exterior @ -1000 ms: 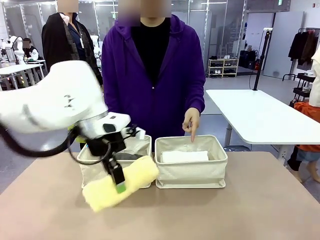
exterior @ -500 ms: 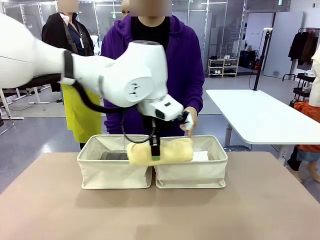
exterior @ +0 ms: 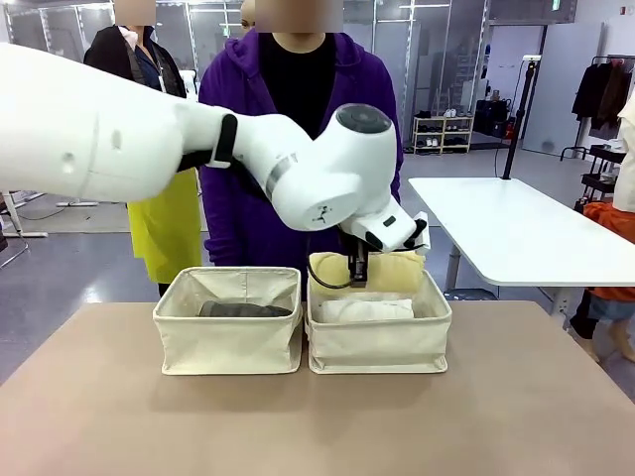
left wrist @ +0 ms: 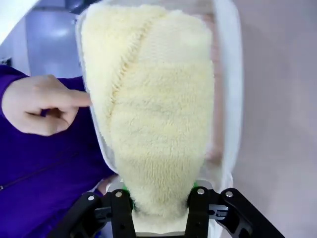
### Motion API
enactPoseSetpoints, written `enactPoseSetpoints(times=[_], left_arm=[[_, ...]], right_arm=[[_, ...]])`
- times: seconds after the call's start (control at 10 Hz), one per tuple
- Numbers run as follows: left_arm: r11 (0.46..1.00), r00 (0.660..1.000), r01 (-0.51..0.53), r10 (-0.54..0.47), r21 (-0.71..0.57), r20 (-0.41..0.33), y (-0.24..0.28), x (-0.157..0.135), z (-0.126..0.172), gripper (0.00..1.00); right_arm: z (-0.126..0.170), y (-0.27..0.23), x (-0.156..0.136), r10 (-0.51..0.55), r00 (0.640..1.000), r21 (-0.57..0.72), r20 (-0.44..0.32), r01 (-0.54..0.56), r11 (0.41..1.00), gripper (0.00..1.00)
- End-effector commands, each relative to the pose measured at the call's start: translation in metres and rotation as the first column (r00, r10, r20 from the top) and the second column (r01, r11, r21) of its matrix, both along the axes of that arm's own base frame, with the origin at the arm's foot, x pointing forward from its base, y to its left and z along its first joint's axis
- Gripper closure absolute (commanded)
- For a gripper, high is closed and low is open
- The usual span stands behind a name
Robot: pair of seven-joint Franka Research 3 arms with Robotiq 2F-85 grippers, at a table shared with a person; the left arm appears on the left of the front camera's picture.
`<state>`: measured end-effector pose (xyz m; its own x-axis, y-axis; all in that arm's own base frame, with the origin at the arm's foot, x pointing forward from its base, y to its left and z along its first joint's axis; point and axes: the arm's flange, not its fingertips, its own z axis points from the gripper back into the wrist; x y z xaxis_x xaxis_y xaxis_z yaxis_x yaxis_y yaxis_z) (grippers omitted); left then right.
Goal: Divide the towels into two baskets.
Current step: Pick up one hotel-folded towel from the bottom of the table and place it in the Fabric basket indicated by the person.
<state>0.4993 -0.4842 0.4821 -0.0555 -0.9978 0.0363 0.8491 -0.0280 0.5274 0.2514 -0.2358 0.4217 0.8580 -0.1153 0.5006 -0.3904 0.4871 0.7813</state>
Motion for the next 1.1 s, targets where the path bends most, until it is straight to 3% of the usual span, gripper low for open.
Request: enactPoseSetpoints(times=[0.0,0.1,0.4,0.5,0.8,0.9,1.0], left_arm=[[0.994,0.992,-0.078,0.085,-0.077,0.091,-0.01,0.013,-0.015,0.6],[0.994,0.981,-0.09,0.099,-0.06,0.166,-0.014,0.019,-0.022,0.6],[0.993,0.98,-0.089,0.101,-0.078,0.173,-0.017,0.025,-0.03,0.6],[0.994,0.982,-0.077,0.089,-0.078,0.166,-0.019,0.024,-0.032,0.54],[0.999,0.987,-0.035,0.041,-0.041,0.158,-0.023,0.021,-0.038,0.32],[0.998,0.987,-0.041,0.047,-0.045,0.152,-0.024,0.021,-0.039,0.0],[0.999,0.988,-0.037,0.042,-0.038,0.147,-0.024,0.02,-0.041,0.0]], right_arm=[[0.002,0.0,-0.003,-0.002,1.0,0.009,0.023,0.002,1.0,0.17],[0.002,0.0,-0.003,-0.002,1.0,0.009,0.023,0.002,1.0,0.17],[0.002,0.0,-0.003,-0.002,1.0,0.009,0.023,0.002,1.0,0.17],[0.002,0.0,-0.003,-0.002,1.0,0.009,0.023,0.002,1.0,0.17],[0.002,0.0,-0.003,-0.002,1.0,0.009,0.023,0.002,1.0,0.17],[0.002,0.0,-0.003,-0.002,1.0,0.009,0.023,0.002,1.0,0.17],[0.002,0.0,-0.003,-0.002,1.0,0.009,0.023,0.002,1.0,0.17]])
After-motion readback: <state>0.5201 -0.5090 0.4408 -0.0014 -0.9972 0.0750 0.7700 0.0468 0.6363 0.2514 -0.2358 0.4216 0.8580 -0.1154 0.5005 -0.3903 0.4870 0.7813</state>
